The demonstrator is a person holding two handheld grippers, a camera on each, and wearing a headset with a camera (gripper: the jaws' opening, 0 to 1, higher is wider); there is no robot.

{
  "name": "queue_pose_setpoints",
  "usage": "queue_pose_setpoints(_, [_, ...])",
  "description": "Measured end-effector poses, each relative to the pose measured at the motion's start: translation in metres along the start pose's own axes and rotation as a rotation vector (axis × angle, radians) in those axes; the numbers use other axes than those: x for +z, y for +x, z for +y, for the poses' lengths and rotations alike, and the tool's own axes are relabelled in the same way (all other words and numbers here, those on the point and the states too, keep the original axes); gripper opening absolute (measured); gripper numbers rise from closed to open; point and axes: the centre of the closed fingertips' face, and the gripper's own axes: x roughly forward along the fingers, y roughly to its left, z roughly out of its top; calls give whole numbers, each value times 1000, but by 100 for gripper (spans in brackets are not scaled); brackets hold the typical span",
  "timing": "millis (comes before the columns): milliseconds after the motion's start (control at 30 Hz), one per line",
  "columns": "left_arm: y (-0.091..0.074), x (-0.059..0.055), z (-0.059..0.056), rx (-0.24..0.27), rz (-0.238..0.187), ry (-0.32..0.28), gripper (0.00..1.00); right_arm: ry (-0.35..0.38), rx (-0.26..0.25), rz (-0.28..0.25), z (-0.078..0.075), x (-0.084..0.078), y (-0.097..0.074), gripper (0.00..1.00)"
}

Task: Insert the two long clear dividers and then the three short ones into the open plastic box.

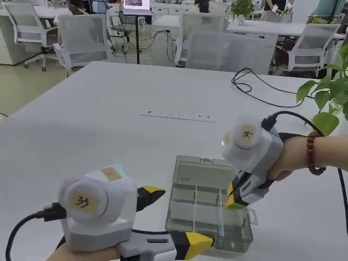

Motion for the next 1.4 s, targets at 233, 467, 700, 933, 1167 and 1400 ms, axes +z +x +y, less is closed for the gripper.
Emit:
queue_pose_setpoints(233, [0, -1, 0, 1, 3, 2, 74, 14, 26, 7, 1, -2, 5, 2])
queue_pose_setpoints(467, [-1, -1, 0, 6, 4, 0, 73, 29, 33, 5, 1, -3, 9, 2])
queue_pose_setpoints(700, [-2, -2, 1, 11, 10, 1, 73, 35, 40, 5, 2, -6, 16, 2])
queue_pose_setpoints(933, [-2, -2, 2, 15, 12, 2, 73, 30, 46, 14, 2, -8, 21, 2])
queue_pose_setpoints(1167, [-2, -3, 4, 19, 17, 2, 72, 43, 53, 20, 3, -13, 35, 2])
queue_pose_setpoints(1400, [-4, -4, 9, 34, 19, -5, 71, 32, 61, 27, 2, -15, 40, 2])
